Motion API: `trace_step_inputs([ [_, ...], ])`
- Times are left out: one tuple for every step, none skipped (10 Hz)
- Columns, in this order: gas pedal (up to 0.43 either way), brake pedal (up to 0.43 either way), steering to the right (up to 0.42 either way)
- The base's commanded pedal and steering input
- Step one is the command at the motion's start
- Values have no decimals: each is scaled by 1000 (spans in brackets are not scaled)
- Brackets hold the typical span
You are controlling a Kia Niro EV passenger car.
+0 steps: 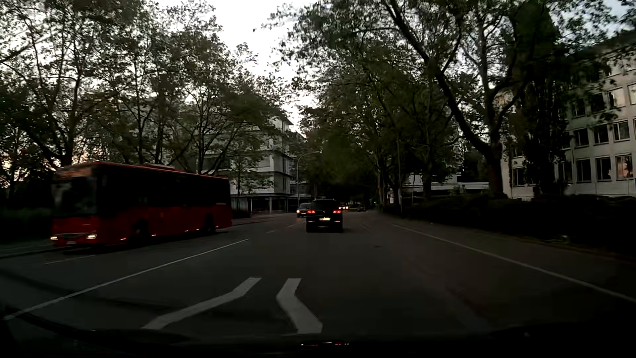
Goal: Follow the waypoints while adhering to traffic rules and regulations
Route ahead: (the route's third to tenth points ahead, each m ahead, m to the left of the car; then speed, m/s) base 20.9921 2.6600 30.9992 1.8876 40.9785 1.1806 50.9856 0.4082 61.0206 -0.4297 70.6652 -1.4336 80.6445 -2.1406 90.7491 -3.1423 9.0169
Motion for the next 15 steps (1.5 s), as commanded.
trace_step_inputs([
  [98, 0, 0],
  [98, 0, -1],
  [98, 0, -1],
  [98, 0, -1],
  [98, 0, -4],
  [98, 0, -7],
  [98, 0, -7],
  [98, 0, -6],
  [98, 0, -6],
  [98, 0, -6],
  [98, 0, -6],
  [98, 0, -5],
  [98, 0, -5],
  [98, 0, -5],
  [98, 0, -5],
])
